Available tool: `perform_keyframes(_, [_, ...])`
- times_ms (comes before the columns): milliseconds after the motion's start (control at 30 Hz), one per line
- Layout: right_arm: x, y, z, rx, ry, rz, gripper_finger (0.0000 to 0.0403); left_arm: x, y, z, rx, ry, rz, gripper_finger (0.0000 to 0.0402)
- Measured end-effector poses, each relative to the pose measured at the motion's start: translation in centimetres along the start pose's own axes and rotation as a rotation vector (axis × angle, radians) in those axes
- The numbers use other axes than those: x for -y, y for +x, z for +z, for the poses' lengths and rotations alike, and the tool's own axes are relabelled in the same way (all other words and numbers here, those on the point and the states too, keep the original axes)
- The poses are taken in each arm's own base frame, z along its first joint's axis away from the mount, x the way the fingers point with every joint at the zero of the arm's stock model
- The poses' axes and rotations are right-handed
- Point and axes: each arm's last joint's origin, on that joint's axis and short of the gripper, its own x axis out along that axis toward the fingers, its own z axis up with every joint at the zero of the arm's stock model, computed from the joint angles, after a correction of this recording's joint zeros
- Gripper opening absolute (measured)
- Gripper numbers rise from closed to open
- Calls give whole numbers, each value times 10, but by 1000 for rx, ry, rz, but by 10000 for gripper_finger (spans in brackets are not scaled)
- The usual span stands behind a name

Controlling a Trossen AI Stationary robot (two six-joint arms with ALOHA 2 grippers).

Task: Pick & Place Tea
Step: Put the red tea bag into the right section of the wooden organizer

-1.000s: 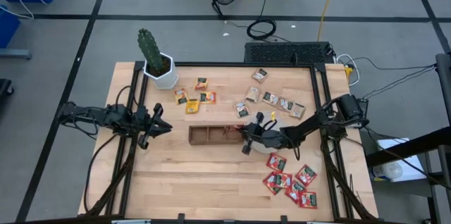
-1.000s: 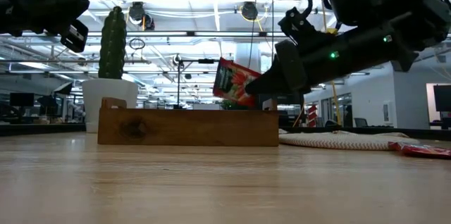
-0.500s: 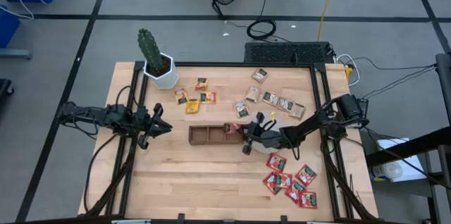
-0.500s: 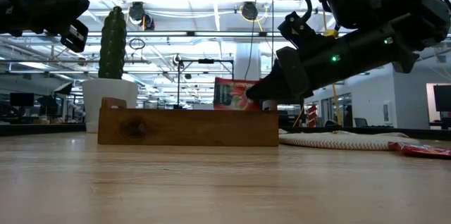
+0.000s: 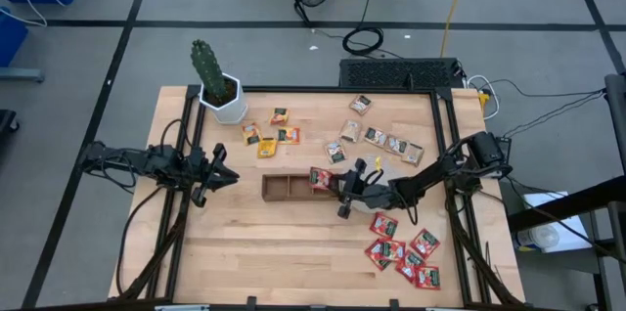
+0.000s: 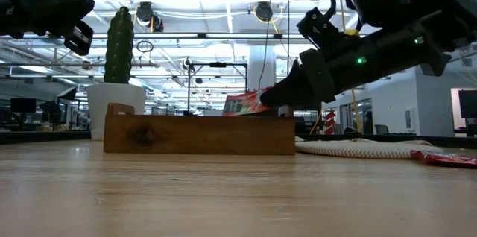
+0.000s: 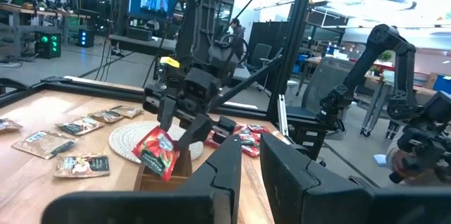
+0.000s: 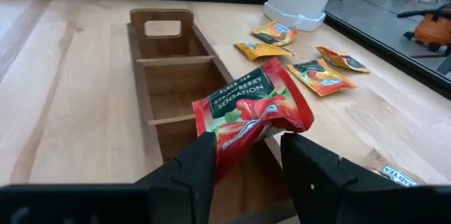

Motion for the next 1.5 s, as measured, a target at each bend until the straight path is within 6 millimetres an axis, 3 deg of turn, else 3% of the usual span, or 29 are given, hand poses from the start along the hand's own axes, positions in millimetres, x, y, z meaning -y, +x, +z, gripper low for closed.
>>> perform_keyframes(667, [1,-9,6,-49,-184,8,154,0,0,0,0,0,0,58])
perform_keyframes(1167, [0,-10,4,-70,-247,15,275,0,0,0,0,0,0,58])
perform_keyframes(1367, [1,-13,9,-55,-282,17,290,0,0,0,0,0,0,58])
perform_keyframes(1500, [8,-24,29,-27,-284,21,284,0,0,0,0,0,0,58])
